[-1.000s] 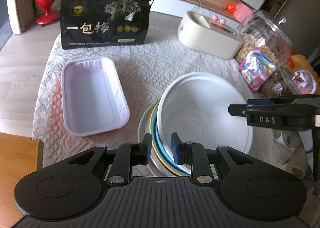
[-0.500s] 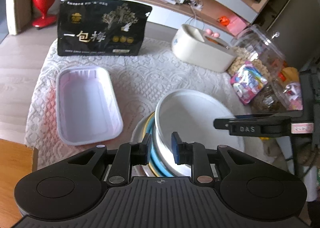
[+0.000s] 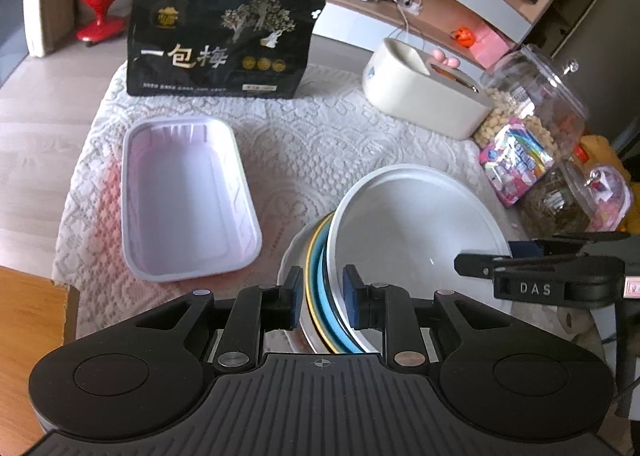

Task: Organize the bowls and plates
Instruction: 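Reach the left gripper to the white red-rimmed tray and grasp its rim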

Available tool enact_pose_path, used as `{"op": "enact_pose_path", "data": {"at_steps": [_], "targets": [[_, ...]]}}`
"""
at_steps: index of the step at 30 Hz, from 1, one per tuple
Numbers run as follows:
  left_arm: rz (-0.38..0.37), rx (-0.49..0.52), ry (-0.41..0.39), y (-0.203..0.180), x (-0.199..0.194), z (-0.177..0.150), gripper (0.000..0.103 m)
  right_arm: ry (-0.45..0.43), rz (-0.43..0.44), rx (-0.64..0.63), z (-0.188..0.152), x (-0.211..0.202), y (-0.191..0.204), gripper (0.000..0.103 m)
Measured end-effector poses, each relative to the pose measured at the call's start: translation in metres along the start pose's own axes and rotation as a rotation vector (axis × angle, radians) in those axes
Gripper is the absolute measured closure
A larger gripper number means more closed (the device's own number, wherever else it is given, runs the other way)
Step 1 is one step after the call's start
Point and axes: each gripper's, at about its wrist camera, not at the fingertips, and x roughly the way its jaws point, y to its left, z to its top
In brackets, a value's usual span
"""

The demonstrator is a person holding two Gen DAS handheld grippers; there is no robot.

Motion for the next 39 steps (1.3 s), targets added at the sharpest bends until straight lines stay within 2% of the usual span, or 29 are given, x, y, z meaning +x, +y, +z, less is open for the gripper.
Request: {"op": "enact_pose_path", "data": {"at_steps": [5, 8, 10, 14, 19, 22, 26, 30, 33, 36, 39], "targets": [[-0.042, -0.02, -0.04, 0.008, -0.021, 0.01, 0.081, -0.039, -0.035, -0.034, 0.009, -0.021, 0.007, 0.056], [-0.075, -0.024, -0.073, 0.016, -0.041, 0.019, 0.081, -0.1, -0.024, -0.064, 0.023, -0.044, 0.017, 0.049], [-0.077, -0.028, -0.092, 0.025, -0.051, 0.024, 0.081, -0.137, -0.008, -0.083, 0.033, -0.056, 0.026, 0.039], [-0.037, -0.086, -0.104, 0.053, -0.054, 0.036, 0.081, -0.158, 0.027, -0.119, 0.057, -0.059, 0.048, 0.037], [0.145, -0.166, -0.06, 0.104, -0.025, 0.051, 0.081, -0.075, 0.083, -0.13, 0.088, -0.027, 0.082, 0.036], [0.199, -0.199, 0.012, 0.13, -0.004, 0.058, 0.081, 0.01, 0.08, -0.171, 0.105, 0.003, 0.11, 0.036], [0.185, -0.22, 0.087, 0.151, 0.017, 0.064, 0.081, 0.089, 0.062, -0.221, 0.118, 0.037, 0.141, 0.036], [0.194, -0.203, 0.14, 0.156, 0.031, 0.065, 0.081, 0.2, 0.091, -0.167, 0.13, 0.068, 0.153, 0.036], [0.154, -0.214, 0.181, 0.162, 0.037, 0.061, 0.081, 0.258, 0.061, -0.164, 0.136, 0.093, 0.165, 0.036], [0.091, -0.224, 0.191, 0.168, 0.035, 0.061, 0.081, 0.279, 0.019, -0.175, 0.141, 0.107, 0.173, 0.036], [0.097, -0.189, 0.163, 0.165, 0.024, 0.066, 0.081, 0.278, 0.037, -0.173, 0.145, 0.109, 0.175, 0.036]]}}
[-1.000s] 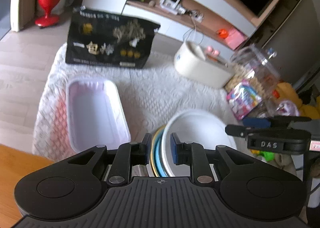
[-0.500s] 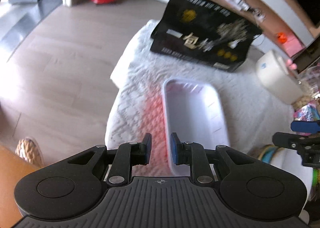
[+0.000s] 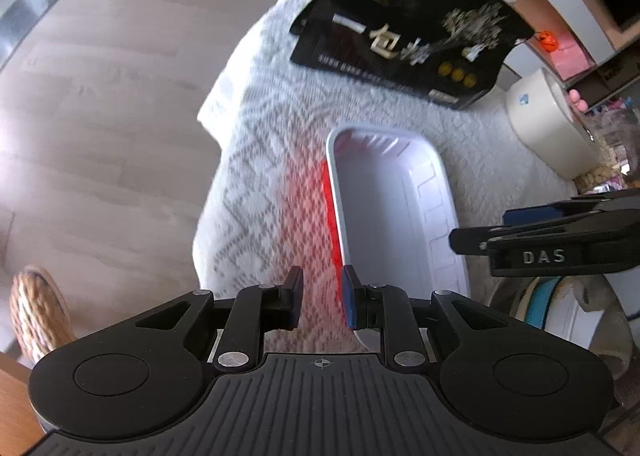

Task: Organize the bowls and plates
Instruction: 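Reach the left gripper to the white red-rimmed tray and grasp its rim, then lift the white tray and carry it over the bowl stack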

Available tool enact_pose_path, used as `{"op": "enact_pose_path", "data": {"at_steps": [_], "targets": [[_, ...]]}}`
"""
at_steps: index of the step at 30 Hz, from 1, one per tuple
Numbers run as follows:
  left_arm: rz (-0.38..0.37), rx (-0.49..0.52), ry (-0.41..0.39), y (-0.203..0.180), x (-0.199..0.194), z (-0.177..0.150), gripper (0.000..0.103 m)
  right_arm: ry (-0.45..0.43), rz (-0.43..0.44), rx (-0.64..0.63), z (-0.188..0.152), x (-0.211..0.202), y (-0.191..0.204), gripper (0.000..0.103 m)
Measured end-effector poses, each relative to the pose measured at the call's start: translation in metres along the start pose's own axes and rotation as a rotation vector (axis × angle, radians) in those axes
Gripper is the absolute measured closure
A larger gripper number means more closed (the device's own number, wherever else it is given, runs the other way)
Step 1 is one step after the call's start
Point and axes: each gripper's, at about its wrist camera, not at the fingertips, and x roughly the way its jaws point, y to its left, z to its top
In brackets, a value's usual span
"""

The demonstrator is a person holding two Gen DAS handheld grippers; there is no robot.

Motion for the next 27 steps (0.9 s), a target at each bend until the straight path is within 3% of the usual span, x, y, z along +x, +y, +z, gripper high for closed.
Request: {"op": "enact_pose_path", "data": {"at_steps": [3, 7, 13, 23, 27], "targets": [[0.037, 0.024, -0.026, -0.005, -0.003, 0.001, 0.081, 0.014, 0.029, 0.002, 0.0, 0.002, -0.001, 0.036], [0.083, 0.027, 0.0, -0.013, 0.015, 0.005, 0.081, 0.029, 0.021, -0.008, 0.005, 0.015, 0.003, 0.039], [0.05, 0.032, 0.007, -0.021, 0.025, 0.011, 0.08, 0.068, 0.033, 0.02, 0.008, 0.035, 0.001, 0.053], [0.036, 0.044, 0.005, -0.026, 0.026, 0.01, 0.08, 0.093, 0.03, 0.001, 0.009, 0.043, 0.002, 0.058], [0.042, 0.018, 0.04, -0.024, 0.041, 0.015, 0.08, 0.102, 0.032, -0.004, 0.009, 0.047, 0.004, 0.068]]}}
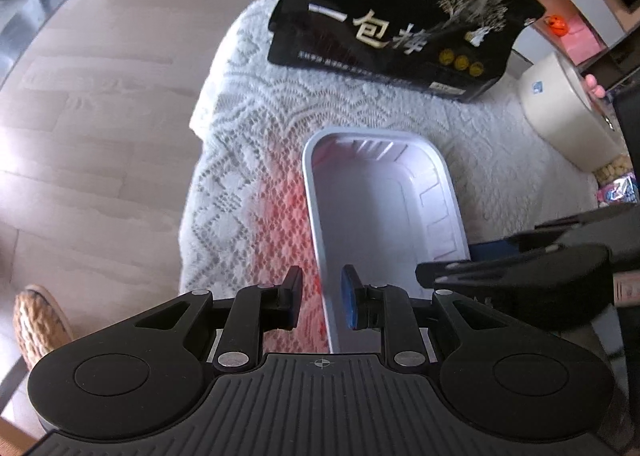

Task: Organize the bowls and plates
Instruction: 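Lift the white tray and carry it over the bowl stack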

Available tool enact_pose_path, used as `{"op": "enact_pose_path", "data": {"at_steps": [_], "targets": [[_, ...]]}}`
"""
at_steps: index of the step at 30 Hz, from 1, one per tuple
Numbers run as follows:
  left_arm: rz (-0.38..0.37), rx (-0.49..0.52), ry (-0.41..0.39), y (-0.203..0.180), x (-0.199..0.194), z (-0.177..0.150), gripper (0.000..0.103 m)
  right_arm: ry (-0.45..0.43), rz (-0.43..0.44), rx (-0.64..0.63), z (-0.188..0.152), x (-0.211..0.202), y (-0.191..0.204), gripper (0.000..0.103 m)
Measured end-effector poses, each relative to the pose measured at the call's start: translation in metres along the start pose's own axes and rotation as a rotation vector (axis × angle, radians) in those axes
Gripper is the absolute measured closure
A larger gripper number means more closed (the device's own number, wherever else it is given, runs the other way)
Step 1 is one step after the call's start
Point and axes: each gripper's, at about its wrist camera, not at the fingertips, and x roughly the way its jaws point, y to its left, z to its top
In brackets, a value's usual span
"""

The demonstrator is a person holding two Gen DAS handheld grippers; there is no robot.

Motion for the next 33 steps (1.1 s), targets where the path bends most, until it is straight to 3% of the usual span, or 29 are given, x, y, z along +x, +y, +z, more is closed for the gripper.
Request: {"op": "enact_pose_path", "data": {"at_steps": [3, 9, 13, 16, 20, 24, 29, 33], "targets": [[-0.022, 0.007, 0.02, -0.004, 0.006, 0.001, 0.078, 0.011, -0.008, -0.02, -0.003, 0.003, 0.003, 0.076], [-0.025, -0.014, 0.029, -0.001, 0.01, -0.001, 0.079, -0.027, -0.01, -0.028, -0.012, -0.007, 0.007, 0.077], [-0.037, -0.006, -0.023, -0.003, -0.01, -0.005, 0.079, -0.104, 0.023, -0.021, -0.027, -0.032, 0.006, 0.077], [-0.065, 0.003, -0.105, -0.01, -0.041, -0.009, 0.079, -0.188, 0.026, -0.039, -0.04, -0.063, 0.005, 0.077], [-0.108, 0.034, -0.222, -0.029, -0.09, -0.022, 0.079, -0.272, 0.059, -0.035, -0.068, -0.106, -0.005, 0.077], [-0.171, 0.082, -0.295, -0.056, -0.125, -0.047, 0.079, -0.397, 0.04, -0.035, -0.107, -0.152, -0.021, 0.077], [-0.245, 0.165, -0.307, -0.098, -0.137, -0.079, 0.079, -0.515, -0.005, 0.007, -0.156, -0.184, -0.049, 0.074], [-0.249, 0.232, -0.283, -0.128, -0.116, -0.095, 0.079, -0.551, -0.039, 0.032, -0.184, -0.181, -0.071, 0.072]]}}
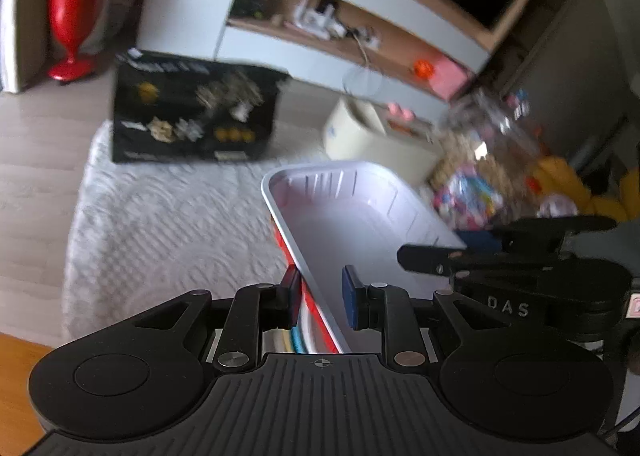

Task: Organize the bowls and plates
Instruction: 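Lift the white tray and carry it over the bowl stack, then lower the white tray onto the white bowl atop the stack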

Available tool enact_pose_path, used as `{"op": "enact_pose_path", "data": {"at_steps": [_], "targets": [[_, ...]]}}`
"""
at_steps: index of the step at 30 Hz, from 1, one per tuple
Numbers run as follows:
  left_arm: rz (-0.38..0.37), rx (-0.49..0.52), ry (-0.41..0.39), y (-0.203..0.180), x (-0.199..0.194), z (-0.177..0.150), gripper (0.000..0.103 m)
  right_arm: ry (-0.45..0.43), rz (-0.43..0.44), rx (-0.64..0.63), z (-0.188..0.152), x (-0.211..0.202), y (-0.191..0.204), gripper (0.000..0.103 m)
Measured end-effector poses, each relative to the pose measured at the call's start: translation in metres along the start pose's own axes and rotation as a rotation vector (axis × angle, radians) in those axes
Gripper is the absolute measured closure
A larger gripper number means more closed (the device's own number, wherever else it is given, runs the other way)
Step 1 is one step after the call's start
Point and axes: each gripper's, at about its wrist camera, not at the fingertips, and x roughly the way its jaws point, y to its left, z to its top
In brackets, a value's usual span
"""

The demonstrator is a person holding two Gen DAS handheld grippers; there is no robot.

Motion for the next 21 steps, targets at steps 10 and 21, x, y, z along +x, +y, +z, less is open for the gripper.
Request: {"op": "enact_pose_path", "data": {"at_steps": [10, 21], "targets": [[0.031, 0.017, 0.078, -0.006, 0.036, -0.016, 0.082, -0.006, -0.002, 0.055, -0.045, 0.024, -0.028, 0.07], [0.01, -0.053, 0.075, 0.008, 0.035, -0.01, 0.082, -0.024, 0.026, 0.14, -0.03, 0.029, -0.046, 0.064]]}}
